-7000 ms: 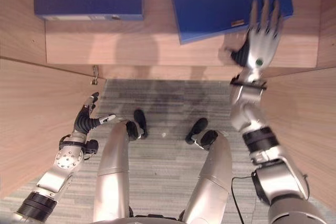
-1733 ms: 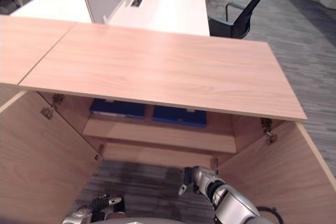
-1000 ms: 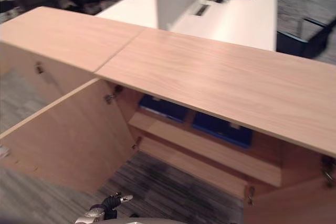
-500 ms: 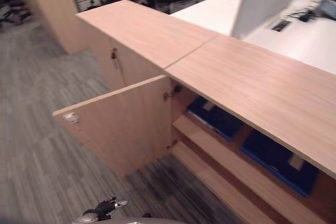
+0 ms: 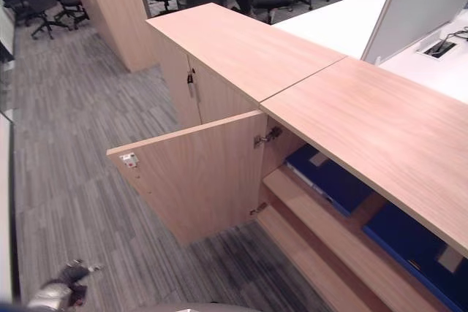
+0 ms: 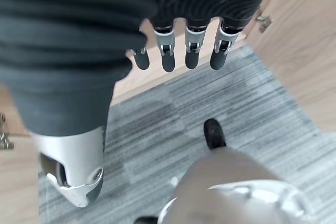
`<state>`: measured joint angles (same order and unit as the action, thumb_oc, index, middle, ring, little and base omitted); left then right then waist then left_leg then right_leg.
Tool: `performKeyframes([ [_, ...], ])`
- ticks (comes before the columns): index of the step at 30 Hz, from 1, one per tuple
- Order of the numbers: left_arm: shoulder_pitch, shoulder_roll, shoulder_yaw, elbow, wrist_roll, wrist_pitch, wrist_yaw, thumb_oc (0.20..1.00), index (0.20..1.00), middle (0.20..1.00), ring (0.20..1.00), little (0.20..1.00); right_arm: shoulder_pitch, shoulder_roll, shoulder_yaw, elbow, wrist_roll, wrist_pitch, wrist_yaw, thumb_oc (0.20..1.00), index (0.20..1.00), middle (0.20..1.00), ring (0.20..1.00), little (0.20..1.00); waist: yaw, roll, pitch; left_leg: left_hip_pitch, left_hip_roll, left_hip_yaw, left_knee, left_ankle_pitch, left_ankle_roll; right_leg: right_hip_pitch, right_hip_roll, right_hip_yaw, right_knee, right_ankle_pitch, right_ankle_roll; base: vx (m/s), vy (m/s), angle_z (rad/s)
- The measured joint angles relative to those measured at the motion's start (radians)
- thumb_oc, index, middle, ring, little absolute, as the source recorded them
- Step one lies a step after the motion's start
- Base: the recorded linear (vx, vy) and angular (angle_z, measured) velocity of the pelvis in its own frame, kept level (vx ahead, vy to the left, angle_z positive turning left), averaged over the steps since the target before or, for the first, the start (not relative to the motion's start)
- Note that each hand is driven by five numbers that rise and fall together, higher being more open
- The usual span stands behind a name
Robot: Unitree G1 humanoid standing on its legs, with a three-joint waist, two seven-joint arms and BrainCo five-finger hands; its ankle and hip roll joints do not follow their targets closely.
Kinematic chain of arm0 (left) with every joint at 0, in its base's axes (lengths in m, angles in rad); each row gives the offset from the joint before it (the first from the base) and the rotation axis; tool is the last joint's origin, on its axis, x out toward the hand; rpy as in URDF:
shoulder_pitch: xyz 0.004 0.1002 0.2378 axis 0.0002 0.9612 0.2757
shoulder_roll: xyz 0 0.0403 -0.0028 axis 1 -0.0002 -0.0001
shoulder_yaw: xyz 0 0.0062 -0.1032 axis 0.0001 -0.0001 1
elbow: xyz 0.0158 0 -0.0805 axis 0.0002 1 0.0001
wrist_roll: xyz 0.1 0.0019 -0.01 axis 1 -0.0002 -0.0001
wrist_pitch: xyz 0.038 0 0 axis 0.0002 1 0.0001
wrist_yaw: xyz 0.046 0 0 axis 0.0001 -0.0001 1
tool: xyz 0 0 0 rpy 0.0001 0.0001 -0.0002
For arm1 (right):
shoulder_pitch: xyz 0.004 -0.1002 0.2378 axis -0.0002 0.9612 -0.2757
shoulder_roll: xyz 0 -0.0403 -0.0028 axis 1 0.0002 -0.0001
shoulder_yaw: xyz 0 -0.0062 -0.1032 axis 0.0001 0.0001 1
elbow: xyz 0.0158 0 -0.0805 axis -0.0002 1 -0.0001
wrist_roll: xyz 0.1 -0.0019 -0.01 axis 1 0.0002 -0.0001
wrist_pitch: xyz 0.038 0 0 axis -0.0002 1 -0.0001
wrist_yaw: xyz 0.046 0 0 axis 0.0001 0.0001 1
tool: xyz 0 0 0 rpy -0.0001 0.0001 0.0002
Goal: Put the empty folder in the office cabinet
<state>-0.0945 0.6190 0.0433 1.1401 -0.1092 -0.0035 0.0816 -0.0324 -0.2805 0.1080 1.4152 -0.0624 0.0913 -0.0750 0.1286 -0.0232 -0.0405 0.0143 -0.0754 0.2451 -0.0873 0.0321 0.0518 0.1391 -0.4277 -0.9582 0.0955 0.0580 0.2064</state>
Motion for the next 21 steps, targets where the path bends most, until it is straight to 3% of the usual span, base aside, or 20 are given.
performKeyframes([
  [3, -0.03, 0.046, -0.002, -0.043, 0.0, -0.014, 0.019, 1.0, 1.0, 1.0, 1.0, 1.0, -0.003, -0.001, 0.0, 0.0, -0.007, 0.0, 0.009, 1.0, 1.0, 1.0, 1.0, 1.0, -0.01, -0.002, 0.002, 0.005, 0.002, 0.016, 0.0, -0.002, -0.003, -0.006, -0.001, 0.014, -0.001, -0.001, 0.002, 0.01, -0.008, -0.16],
  [8, -0.069, 0.046, -0.003, -0.16, -0.004, -0.04, 0.018, 1.0, 1.0, 1.0, 1.0, 1.0, 0.004, -0.006, 0.001, 0.0, -0.008, -0.002, 0.015, 1.0, 1.0, 1.0, 1.0, 1.0, -0.034, 0.002, 0.007, 0.011, 0.013, 0.04, 0.005, -0.005, -0.008, -0.017, 0.007, 0.039, -0.003, -0.001, 0.001, 0.02, -0.019, -0.16],
  [13, -0.164, 0.052, -0.004, -0.127, -0.044, -0.043, 0.026, 1.0, 1.0, 1.0, 1.0, 1.0, 0.006, -0.024, 0.0, -0.004, -0.008, -0.017, 0.019, 1.0, 1.0, 1.0, 1.0, 1.0, -0.039, -0.003, 0.018, 0.013, 0.019, 0.067, 0.005, -0.007, -0.011, -0.035, 0.009, 0.068, -0.003, -0.001, 0.001, 0.02, -0.013, -0.15],
  [15, -0.206, 0.064, -0.003, -0.083, -0.044, -0.045, 0.039, 1.0, 1.0, 1.0, 1.0, 1.0, 0.004, -0.025, 0.0, -0.015, -0.008, -0.02, 0.024, 1.0, 1.0, 1.0, 1.0, 1.0, -0.062, -0.008, 0.021, 0.016, 0.024, 0.075, 0.005, -0.007, -0.012, -0.038, 0.015, 0.075, -0.006, -0.001, 0.001, 0.01, -0.019, -0.15],
  [21, -0.312, 0.151, -0.02, -0.032, -0.039, -0.042, 0.056, 1.0, 1.0, 1.0, 1.0, 1.0, 0.006, -0.032, 0.007, -0.042, -0.006, -0.038, 0.038, 1.0, 1.0, 1.0, 1.0, 1.0, -0.083, -0.029, 0.018, 0.018, 0.053, 0.132, 0.008, -0.01, -0.022, -0.067, 0.054, 0.134, -0.036, 0.009, -0.014, -0.01, -0.018, -0.31],
])
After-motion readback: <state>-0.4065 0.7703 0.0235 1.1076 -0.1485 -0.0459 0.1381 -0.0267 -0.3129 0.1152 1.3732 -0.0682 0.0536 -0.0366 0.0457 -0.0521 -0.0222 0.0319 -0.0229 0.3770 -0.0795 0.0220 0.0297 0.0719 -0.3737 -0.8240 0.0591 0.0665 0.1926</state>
